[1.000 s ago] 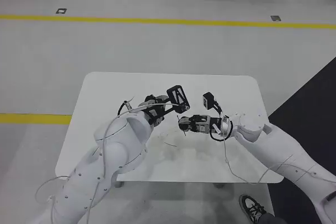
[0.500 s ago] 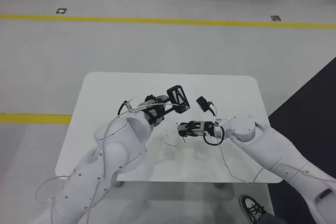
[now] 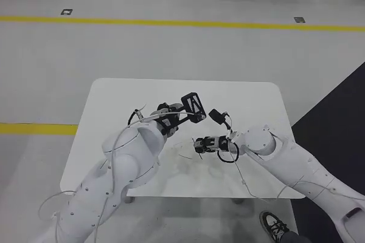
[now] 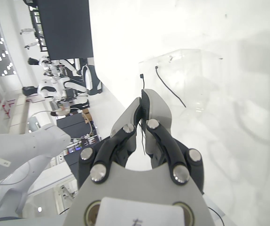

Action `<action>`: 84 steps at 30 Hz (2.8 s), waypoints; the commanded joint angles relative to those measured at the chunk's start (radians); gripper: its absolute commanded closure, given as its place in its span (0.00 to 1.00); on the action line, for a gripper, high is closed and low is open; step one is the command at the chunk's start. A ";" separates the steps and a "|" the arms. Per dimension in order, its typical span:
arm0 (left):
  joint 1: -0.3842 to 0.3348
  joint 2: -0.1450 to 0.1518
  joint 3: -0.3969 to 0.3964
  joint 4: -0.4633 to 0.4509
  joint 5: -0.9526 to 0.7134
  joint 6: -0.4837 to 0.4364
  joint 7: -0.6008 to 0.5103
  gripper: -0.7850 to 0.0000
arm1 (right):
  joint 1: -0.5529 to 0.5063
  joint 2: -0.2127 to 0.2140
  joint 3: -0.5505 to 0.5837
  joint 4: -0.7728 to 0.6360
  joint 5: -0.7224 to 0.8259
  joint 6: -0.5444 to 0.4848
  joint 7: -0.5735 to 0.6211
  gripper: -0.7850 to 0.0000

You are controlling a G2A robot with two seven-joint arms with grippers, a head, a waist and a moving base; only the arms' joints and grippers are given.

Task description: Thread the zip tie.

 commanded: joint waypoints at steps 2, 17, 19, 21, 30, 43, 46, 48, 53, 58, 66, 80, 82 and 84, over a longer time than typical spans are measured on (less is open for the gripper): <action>0.000 0.000 0.000 0.000 0.000 0.000 0.000 1.00 | -0.013 0.009 0.026 -0.013 -0.016 0.023 0.004 1.00; 0.000 0.000 0.000 0.000 0.000 0.000 0.000 1.00 | -0.208 0.029 0.119 -0.198 -0.111 0.145 -0.305 1.00; 0.000 0.000 0.000 0.000 0.000 0.000 0.000 1.00 | -0.242 0.034 0.131 -0.222 -0.148 0.133 -0.350 1.00; 0.000 0.000 0.000 0.000 0.000 0.000 0.000 1.00 | -0.273 0.039 0.148 -0.247 -0.168 0.111 -0.378 1.00; 0.000 0.000 0.000 0.000 0.000 0.000 0.000 1.00 | -0.400 0.059 0.257 -0.319 -0.166 0.020 -0.455 1.00; 0.000 0.000 0.000 0.000 0.000 0.000 0.000 1.00 | -0.397 0.028 0.254 -0.273 -0.197 0.087 -0.387 1.00; 0.000 0.000 0.000 0.000 0.000 0.000 0.000 1.00 | -0.391 0.020 0.254 -0.270 -0.212 0.100 -0.388 1.00; 0.000 0.000 0.000 0.000 0.000 0.000 0.000 1.00 | -0.389 0.015 0.254 -0.268 -0.220 0.109 -0.381 1.00; 0.000 0.000 0.000 0.000 0.000 0.000 0.000 1.00 | -0.385 0.004 0.255 -0.259 -0.238 0.128 -0.364 1.00; 0.000 0.000 0.000 0.000 0.000 0.000 0.000 1.00 | -0.382 -0.007 0.260 -0.258 -0.247 0.134 -0.352 0.89; 0.000 0.000 0.000 0.000 0.000 0.000 0.000 1.00 | -0.384 -0.020 0.278 -0.258 -0.261 0.140 -0.334 0.82; 0.000 0.000 0.000 0.000 0.000 0.000 0.000 1.00 | -0.421 -0.024 0.351 -0.289 -0.304 0.132 -0.338 0.82; 0.000 0.000 0.000 0.000 0.000 0.000 0.000 1.00 | -0.437 -0.016 0.379 -0.320 -0.344 0.107 -0.335 0.80; 0.000 0.000 0.000 0.000 0.000 0.000 0.000 1.00 | -0.451 -0.004 0.400 -0.367 -0.439 0.068 -0.312 0.69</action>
